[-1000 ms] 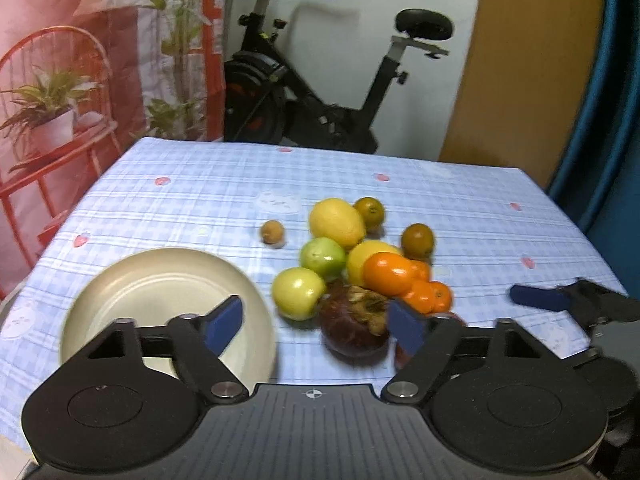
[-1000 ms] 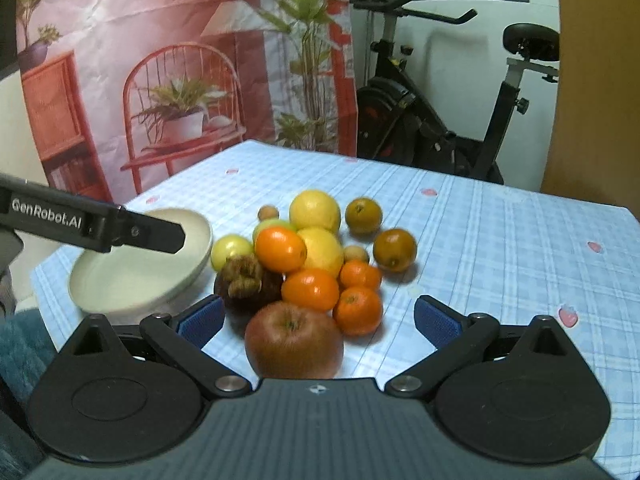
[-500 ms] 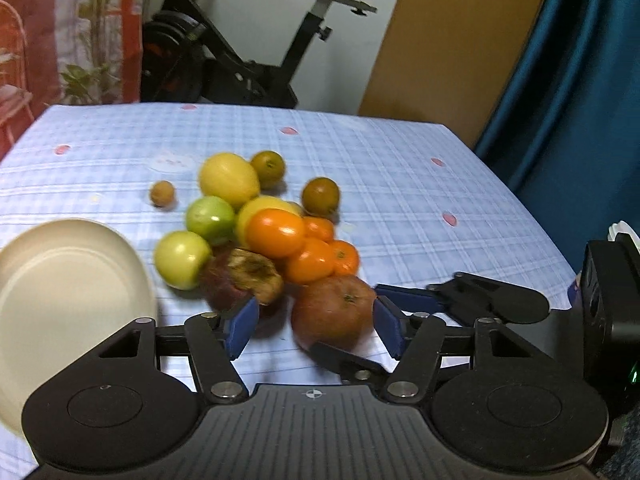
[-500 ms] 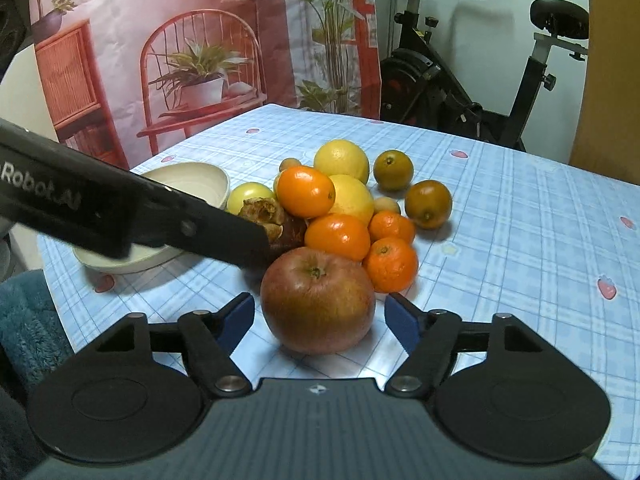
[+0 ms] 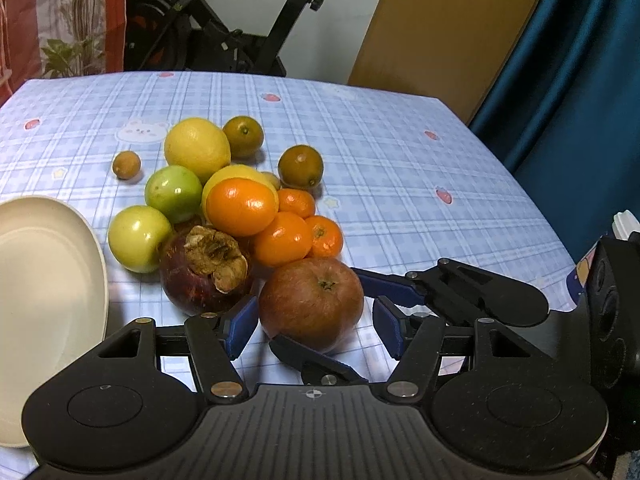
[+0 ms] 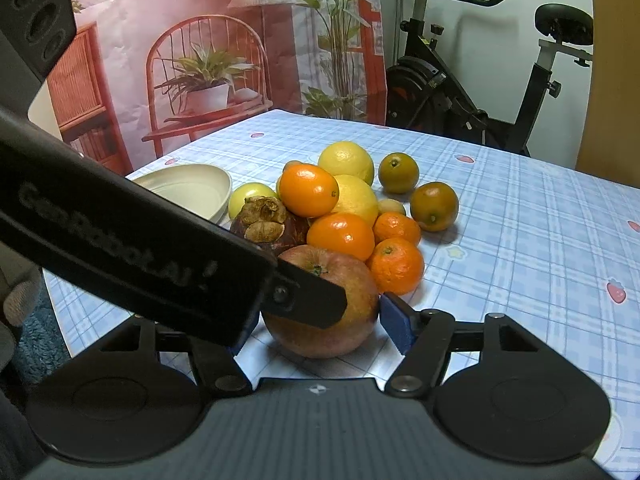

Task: Organize fruits
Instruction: 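Close the left tool fingers around the red apple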

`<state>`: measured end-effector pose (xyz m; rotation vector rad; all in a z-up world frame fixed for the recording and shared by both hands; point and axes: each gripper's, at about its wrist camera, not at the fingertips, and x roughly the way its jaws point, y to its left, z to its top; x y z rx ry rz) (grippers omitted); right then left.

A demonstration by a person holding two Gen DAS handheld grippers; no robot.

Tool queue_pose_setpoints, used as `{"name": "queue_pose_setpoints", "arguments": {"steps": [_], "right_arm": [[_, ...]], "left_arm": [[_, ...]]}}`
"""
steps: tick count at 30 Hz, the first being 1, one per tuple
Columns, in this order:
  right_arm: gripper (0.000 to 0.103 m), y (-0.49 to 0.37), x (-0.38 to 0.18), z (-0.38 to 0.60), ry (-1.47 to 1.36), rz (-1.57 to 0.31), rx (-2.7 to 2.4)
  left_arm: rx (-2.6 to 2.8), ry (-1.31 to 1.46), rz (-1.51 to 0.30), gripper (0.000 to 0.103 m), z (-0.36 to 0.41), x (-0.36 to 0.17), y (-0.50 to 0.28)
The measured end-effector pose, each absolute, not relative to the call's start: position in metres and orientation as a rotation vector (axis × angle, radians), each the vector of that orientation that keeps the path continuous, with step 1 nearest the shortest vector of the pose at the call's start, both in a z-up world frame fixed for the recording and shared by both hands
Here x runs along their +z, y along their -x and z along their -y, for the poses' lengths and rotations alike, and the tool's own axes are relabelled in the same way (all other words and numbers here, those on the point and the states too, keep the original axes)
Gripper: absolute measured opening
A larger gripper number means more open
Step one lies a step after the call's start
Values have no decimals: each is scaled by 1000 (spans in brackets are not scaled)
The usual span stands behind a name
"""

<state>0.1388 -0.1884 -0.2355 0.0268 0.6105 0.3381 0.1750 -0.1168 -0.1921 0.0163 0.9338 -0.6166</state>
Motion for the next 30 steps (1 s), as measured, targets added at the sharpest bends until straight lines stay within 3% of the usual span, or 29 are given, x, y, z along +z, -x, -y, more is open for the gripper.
{"name": "queue_pose_setpoints", "arguments": {"steps": [30], "right_arm": [[68,-137,-233,191,-83,-697,327]], "left_arm": [[-649,-4,-964,63,115,-200,-172]]}}
